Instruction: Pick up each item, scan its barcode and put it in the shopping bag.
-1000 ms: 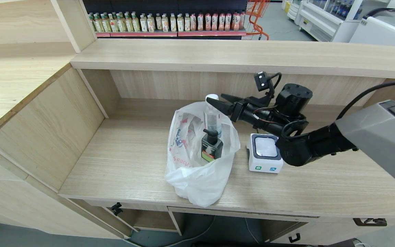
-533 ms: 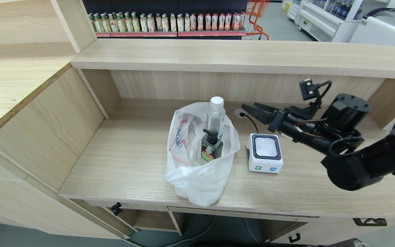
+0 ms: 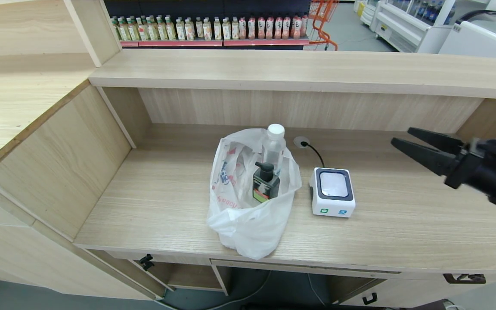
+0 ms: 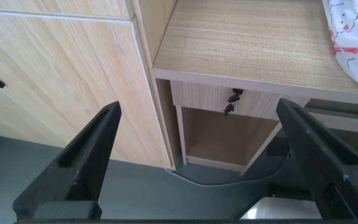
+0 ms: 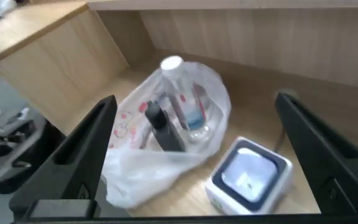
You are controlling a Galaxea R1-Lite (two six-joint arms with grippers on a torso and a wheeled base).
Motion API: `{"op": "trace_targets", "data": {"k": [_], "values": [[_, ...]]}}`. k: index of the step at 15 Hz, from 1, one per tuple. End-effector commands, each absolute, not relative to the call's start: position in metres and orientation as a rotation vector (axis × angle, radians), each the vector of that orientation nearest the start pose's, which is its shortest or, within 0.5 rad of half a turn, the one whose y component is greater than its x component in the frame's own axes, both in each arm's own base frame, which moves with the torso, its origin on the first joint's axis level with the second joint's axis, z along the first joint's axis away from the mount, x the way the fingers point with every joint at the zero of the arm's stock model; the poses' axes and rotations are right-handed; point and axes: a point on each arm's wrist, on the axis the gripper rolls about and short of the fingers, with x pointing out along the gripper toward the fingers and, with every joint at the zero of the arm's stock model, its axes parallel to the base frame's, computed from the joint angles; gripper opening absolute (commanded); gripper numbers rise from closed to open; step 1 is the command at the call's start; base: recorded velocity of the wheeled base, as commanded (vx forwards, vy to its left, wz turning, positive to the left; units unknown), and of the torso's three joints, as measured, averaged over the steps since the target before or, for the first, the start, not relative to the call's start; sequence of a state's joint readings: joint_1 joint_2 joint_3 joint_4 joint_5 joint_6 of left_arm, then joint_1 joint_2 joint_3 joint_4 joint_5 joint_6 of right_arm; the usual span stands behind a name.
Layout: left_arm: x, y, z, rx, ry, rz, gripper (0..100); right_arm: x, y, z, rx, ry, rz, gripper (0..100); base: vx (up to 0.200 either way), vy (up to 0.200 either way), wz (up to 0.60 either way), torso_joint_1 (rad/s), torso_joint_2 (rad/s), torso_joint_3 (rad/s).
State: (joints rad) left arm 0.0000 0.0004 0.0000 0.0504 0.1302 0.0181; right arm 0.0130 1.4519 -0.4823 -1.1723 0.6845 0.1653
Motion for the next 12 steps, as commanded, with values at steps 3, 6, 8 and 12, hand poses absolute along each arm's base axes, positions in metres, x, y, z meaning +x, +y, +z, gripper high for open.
{"op": "trace_targets", "data": {"k": [3,6,8,12], "values": [[-0.023,0.003,0.070,0.022,0.052,0.130,100,0.069,-0.009,0.177,-0.055,0.071,0.067,100,0.000,0.000,0.00,0.000,0.00,0.000],[-0.023,0.003,0.070,0.022,0.052,0.130,100,0.023,0.000,0.133,-0.074,0.046,0.008,100,0.000,0.000,0.00,0.000,0.00,0.000],[-0.023,0.003,0.070,0.022,0.052,0.130,100,-0.005,0.001,0.101,-0.077,-0.015,-0.019,100,0.000,0.000,0.00,0.000,0.00,0.000],[-0.023,0.003,0.070,0.020,0.052,0.130,100,-0.023,0.000,0.076,-0.021,-0.002,0.000,100,0.000,0.000,0.00,0.000,0.00,0.000]]}}
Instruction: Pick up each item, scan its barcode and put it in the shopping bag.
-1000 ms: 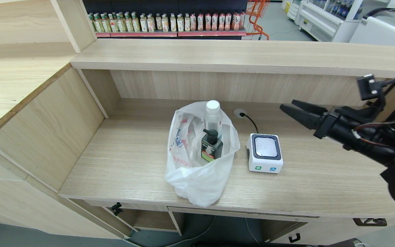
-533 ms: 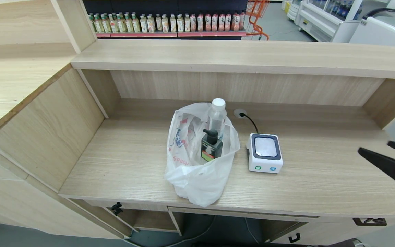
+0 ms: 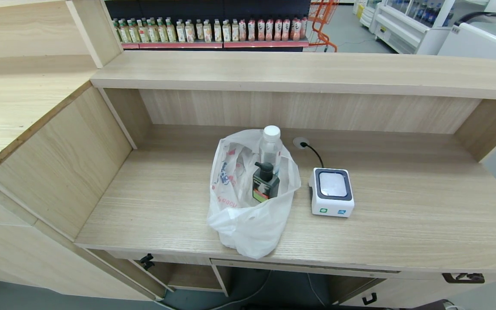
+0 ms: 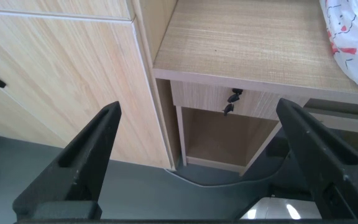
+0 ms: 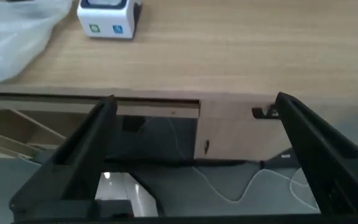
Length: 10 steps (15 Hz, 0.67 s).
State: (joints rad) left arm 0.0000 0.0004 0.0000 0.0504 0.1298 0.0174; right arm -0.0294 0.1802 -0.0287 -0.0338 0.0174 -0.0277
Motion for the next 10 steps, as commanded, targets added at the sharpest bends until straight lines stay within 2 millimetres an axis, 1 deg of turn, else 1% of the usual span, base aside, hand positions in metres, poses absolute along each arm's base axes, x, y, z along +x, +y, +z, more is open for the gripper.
{"op": "trace_targets", "data": {"k": [1,4,5,10], "values": [[-0.0231,0.0029,0.0703,0.020,0.052,0.130,100,-0.0228,0.0000,0.0755,-0.008,0.000,-0.002,100,0.000,0.000,0.00,0.000,0.00,0.000],[-0.0231,0.0029,0.0703,0.020,0.052,0.130,100,-0.0228,-0.0001,0.0756,-0.003,-0.002,-0.003,100,0.000,0.000,0.00,0.000,0.00,0.000],[-0.0231,0.0029,0.0703,0.020,0.052,0.130,100,-0.0228,0.0000,0.0755,-0.002,0.000,-0.002,0,0.000,0.000,0.00,0.000,0.00,0.000],[-0.0231,0.0029,0.0703,0.020,0.052,0.130,100,-0.0228,-0.0001,0.0755,0.000,0.000,-0.003,0,0.000,0.000,0.00,0.000,0.00,0.000]]}}
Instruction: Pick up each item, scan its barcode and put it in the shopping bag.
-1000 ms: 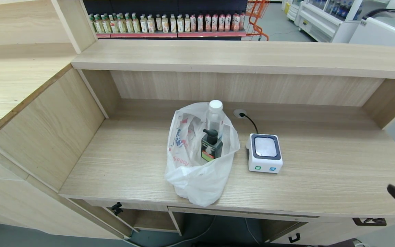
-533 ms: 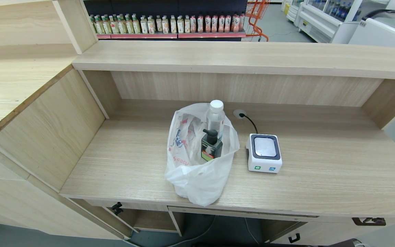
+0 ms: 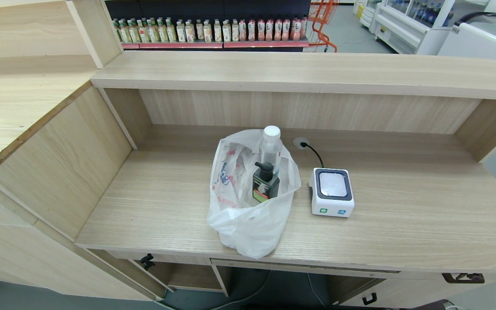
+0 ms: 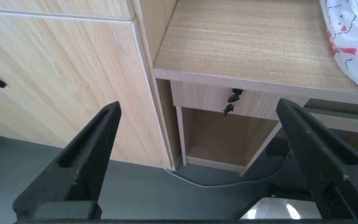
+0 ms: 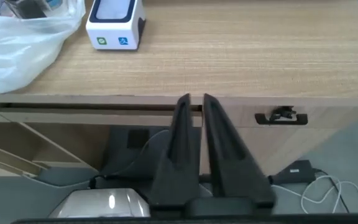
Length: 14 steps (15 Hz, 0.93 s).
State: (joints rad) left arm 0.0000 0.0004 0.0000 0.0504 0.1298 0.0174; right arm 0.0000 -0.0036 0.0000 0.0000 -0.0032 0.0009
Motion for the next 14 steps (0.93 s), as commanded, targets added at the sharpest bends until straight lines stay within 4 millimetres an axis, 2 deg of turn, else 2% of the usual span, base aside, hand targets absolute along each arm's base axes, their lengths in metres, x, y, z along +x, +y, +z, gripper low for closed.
{"op": "trace_targets", "data": {"k": [1,3,12,14], "values": [[-0.0231,0.0029,0.0703,0.022,0.052,0.130,100,-0.0228,-0.0001,0.0755,0.002,0.000,-0.003,0,0.000,0.000,0.00,0.000,0.00,0.000],[-0.0218,0.0030,0.0707,0.017,0.070,0.128,100,-0.0228,-0.0001,0.0755,0.000,0.000,-0.003,0,0.000,0.000,0.00,0.000,0.00,0.000],[-0.0231,0.0030,0.0703,0.017,0.051,0.128,100,-0.0228,-0.0001,0.0755,0.002,0.000,-0.003,0,0.000,-0.200,0.00,0.006,0.00,0.003],[-0.0231,0.0029,0.0703,0.008,0.051,0.130,100,-0.0228,-0.0001,0.0755,0.002,0.000,-0.003,0,0.000,0.000,0.00,0.000,0.00,0.000]]}}
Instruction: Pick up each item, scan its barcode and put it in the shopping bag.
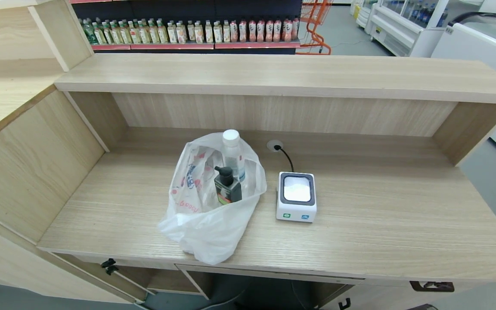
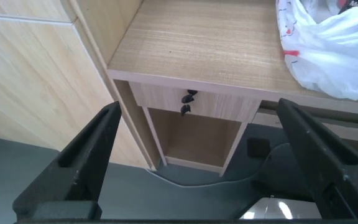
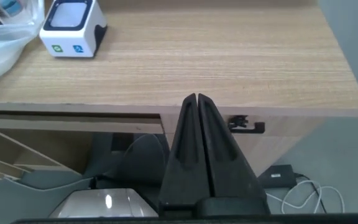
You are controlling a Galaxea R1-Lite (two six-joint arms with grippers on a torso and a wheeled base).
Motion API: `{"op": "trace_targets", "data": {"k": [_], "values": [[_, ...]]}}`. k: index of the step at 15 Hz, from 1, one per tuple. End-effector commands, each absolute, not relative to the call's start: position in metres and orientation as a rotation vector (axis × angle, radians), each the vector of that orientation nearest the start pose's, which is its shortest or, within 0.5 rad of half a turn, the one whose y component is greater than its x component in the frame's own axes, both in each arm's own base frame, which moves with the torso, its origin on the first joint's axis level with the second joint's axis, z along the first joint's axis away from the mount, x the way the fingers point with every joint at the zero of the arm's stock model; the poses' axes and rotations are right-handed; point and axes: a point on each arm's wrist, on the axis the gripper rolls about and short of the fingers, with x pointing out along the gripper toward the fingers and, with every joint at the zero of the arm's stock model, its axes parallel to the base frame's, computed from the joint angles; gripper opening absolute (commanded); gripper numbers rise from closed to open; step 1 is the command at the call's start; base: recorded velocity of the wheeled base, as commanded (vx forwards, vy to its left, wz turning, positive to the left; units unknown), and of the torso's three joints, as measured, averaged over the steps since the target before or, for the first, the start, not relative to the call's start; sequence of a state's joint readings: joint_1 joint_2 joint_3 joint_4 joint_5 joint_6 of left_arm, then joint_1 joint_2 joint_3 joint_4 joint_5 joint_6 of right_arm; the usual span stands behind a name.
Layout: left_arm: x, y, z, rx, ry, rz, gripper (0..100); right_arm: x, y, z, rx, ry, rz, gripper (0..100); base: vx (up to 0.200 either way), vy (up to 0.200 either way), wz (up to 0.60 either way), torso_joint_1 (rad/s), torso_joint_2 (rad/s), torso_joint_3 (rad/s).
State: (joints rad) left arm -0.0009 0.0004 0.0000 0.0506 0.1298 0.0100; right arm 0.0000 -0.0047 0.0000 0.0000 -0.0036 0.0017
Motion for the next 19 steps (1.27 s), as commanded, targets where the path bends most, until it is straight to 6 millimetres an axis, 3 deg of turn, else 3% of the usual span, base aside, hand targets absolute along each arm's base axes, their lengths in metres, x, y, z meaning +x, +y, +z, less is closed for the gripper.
{"op": "trace_targets", "data": {"k": [1,7,19], "values": [[-0.0228,0.0029,0.0704,0.022,0.056,0.127,100,-0.0228,-0.0001,0.0755,0.002,0.000,-0.003,0,0.200,0.000,0.00,0.007,0.00,0.002],[-0.0230,0.0030,0.0703,0.017,0.053,0.128,100,-0.0228,-0.0001,0.0755,0.002,0.000,-0.003,0,0.200,0.000,0.00,0.005,0.01,0.001],[-0.0231,0.0029,0.0703,0.016,0.051,0.130,100,-0.0228,-0.0001,0.0755,-0.003,0.000,-0.003,0,0.000,0.000,0.00,0.000,0.00,0.000]]}}
